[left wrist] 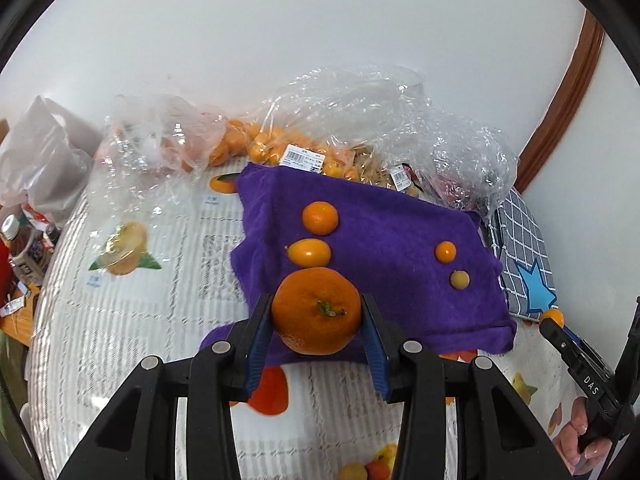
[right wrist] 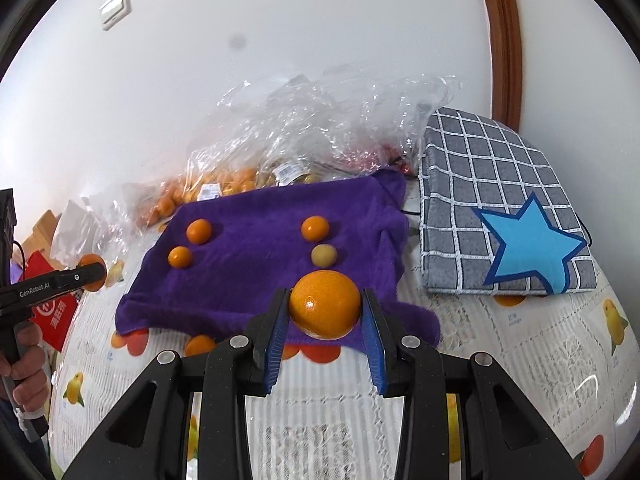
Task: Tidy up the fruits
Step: 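Lift both held oranges toward the purple towel, then lower both oranges onto the towel and open both grippers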
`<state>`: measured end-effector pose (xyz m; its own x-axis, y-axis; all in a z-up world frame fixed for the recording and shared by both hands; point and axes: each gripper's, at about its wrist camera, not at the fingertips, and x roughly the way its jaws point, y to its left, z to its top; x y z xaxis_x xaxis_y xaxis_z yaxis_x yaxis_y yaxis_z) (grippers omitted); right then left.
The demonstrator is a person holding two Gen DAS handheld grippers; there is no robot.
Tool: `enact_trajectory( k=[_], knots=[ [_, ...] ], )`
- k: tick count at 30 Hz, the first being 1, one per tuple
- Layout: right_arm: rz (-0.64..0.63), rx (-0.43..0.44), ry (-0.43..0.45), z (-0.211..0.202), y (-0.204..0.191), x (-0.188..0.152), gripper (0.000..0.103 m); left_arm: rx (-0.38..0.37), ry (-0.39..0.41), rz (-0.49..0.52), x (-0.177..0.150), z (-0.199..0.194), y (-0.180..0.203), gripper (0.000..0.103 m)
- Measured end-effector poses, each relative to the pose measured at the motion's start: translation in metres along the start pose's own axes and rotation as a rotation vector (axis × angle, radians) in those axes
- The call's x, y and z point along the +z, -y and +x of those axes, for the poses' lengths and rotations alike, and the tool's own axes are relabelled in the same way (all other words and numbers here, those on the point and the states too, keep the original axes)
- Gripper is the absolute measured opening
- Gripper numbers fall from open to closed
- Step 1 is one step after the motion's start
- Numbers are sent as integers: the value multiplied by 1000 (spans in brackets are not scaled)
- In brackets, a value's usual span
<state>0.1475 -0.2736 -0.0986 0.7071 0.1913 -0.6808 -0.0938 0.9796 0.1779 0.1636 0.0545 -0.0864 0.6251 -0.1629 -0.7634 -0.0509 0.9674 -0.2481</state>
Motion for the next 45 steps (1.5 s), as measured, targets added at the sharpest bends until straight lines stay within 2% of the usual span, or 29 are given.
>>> enact_trajectory(
  k=[14,27,33,40,45],
  knots=[
    [4,-22,-32,40,11,16,35,-21,-77,14,11,55,13,40],
    [4,-10,-115,100,13,16,35,15,-144,11,14,97,4,40],
    [28,5,-147,117,11,11,35,10,-156,10,13,109,0,40],
    [14,1,-169,126,4,7,35,25,-137,59,10,110,6,40],
    [-25,-38,-179,130,-2,5,36,45,-135,88,8,112,12,41]
  ],
)
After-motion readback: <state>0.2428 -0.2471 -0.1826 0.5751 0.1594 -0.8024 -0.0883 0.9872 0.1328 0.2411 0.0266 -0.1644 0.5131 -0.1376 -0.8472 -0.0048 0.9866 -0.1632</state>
